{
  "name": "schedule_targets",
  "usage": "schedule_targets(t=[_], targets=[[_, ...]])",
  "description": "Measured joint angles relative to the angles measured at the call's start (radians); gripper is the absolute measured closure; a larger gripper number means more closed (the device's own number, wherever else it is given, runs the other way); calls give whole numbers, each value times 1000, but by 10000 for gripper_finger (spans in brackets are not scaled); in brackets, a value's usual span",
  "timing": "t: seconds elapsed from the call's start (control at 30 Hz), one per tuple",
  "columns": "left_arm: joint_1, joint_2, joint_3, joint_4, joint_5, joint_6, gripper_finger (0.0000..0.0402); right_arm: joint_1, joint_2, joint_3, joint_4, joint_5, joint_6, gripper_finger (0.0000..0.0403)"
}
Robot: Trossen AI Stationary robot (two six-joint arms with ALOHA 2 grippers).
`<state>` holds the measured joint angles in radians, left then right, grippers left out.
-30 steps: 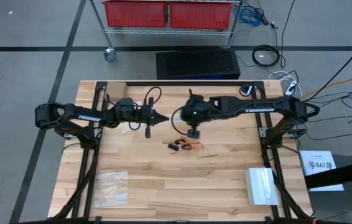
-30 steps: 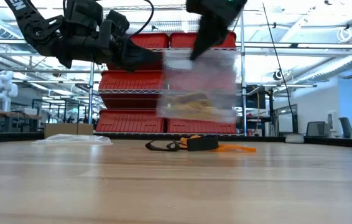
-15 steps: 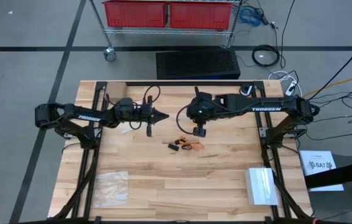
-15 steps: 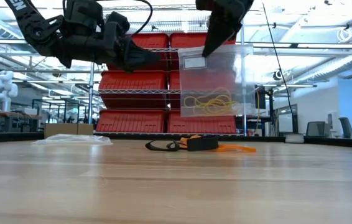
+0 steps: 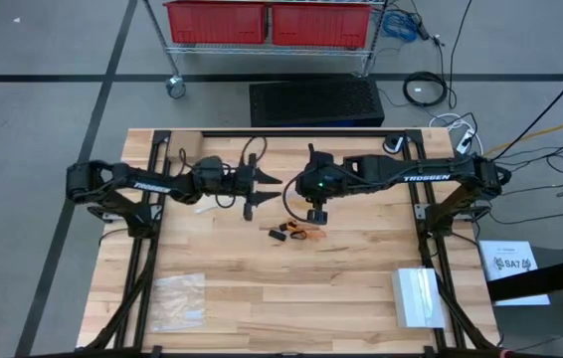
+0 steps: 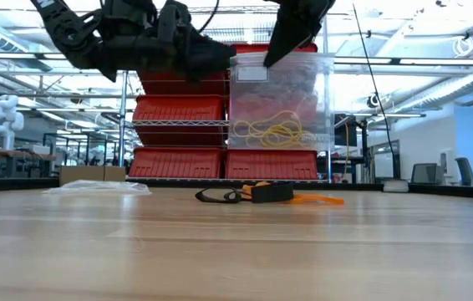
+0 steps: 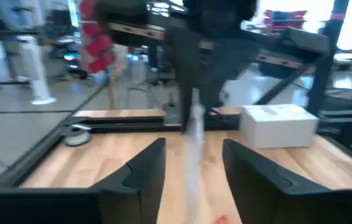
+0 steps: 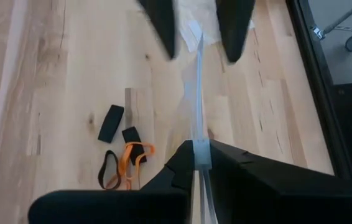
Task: Sort rubber bands
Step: Close the transparent zip bag
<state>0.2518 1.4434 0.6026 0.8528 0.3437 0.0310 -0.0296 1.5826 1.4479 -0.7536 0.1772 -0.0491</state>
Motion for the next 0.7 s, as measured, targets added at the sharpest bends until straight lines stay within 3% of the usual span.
schedule_targets(t=[0.2, 0.33, 0.5, 0.7], targets=[[-11, 38, 41, -13, 12, 1, 238, 0, 0, 0, 3, 1, -12, 390], [-10, 48, 56, -32, -28, 2, 289, 0, 1, 0, 9, 3, -15, 390], [-10, 48, 59, -34, -24, 31, 386, 0, 1, 0, 15, 4, -16, 390], [-7, 48, 59, -35, -14, 36, 396, 0, 1, 0, 5, 3, -12, 390]])
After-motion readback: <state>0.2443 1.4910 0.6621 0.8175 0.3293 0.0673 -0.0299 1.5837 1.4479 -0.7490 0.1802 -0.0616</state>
